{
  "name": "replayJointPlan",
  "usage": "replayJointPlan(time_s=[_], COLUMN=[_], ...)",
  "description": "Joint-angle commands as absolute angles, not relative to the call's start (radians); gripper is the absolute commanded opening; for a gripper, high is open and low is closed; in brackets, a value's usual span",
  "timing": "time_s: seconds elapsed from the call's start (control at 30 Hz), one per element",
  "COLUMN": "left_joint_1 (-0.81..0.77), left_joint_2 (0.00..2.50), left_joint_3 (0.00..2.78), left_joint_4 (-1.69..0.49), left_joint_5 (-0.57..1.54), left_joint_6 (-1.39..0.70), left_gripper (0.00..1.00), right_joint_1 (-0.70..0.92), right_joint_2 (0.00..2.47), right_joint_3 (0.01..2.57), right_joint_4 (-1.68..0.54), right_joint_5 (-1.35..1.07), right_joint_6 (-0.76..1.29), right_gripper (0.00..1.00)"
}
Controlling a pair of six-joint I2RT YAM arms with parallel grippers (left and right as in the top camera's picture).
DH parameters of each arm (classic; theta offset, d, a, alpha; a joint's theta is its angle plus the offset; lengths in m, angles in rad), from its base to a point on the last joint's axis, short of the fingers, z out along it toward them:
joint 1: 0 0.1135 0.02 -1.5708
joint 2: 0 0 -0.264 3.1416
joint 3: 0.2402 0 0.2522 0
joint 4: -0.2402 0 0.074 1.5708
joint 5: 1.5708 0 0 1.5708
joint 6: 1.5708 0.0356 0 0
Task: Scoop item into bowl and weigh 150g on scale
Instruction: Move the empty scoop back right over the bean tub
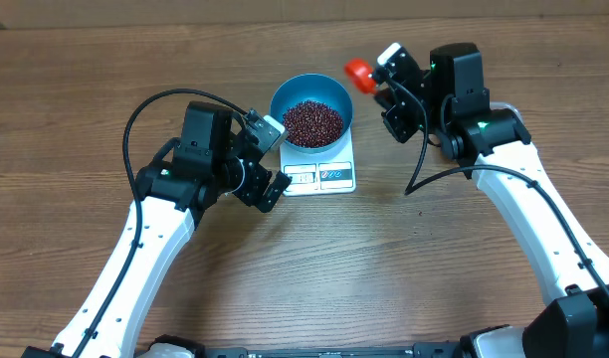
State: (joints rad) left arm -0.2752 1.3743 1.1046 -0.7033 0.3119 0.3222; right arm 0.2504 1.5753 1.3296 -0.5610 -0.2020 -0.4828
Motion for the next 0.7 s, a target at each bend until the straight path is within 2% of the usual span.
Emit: replayJointPlan(time_s=[0.0,0.23,0.5,0.67], left_joint_1=[-0.282,-0.282,-0.282,-0.282], left_joint_2=[1.359,1.359,1.359,1.359], left_joint_3=[1.103,1.103,1.103,1.103], left_joint_4=[-0.702,-0.702,-0.702,-0.702], left_joint_5=[0.33,0.33,0.33,0.33], left_joint_6=[0.341,0.341,0.341,0.341], left_gripper=[1.0,1.0,1.0,1.0], right_joint_1=[0.251,0.231,0.127,0.064], right_joint_2=[1.56,1.56,1.56,1.56], right_joint_3=[1.357,1.357,1.356,1.347], right_joint_4=[-0.577,-0.656,-0.758,-0.817], right_joint_5=[0.081,0.341,0.347,0.333], right_joint_6=[-0.408,-0.293,-0.098,-0.075], right_gripper=[0.04,0.04,0.04,0.04])
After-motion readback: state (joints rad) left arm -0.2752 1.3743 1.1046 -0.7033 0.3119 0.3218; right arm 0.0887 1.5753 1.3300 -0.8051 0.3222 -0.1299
